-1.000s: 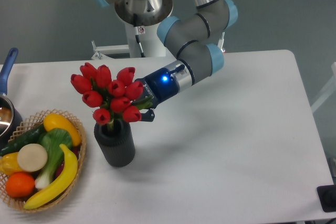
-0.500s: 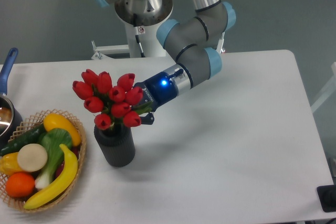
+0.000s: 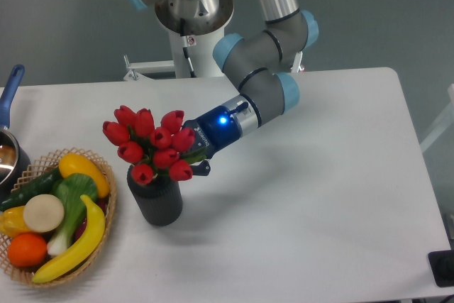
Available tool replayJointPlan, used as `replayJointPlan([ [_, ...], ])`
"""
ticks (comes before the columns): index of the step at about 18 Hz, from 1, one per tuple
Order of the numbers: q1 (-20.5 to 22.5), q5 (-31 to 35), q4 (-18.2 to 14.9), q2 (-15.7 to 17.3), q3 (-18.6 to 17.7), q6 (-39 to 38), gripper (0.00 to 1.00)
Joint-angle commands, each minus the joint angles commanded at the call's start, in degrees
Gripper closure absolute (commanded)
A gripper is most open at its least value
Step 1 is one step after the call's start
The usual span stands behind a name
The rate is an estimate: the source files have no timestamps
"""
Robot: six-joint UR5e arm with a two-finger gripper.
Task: Insert the flowers into the vase
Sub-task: 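Push the bouquet further down into the vase, adjusting its tilt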
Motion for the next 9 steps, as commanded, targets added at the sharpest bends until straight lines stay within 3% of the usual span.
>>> replayJointPlan([
  [9, 0.18, 2.99, 0.0, 0.09, -0.35, 0.35, 0.81],
])
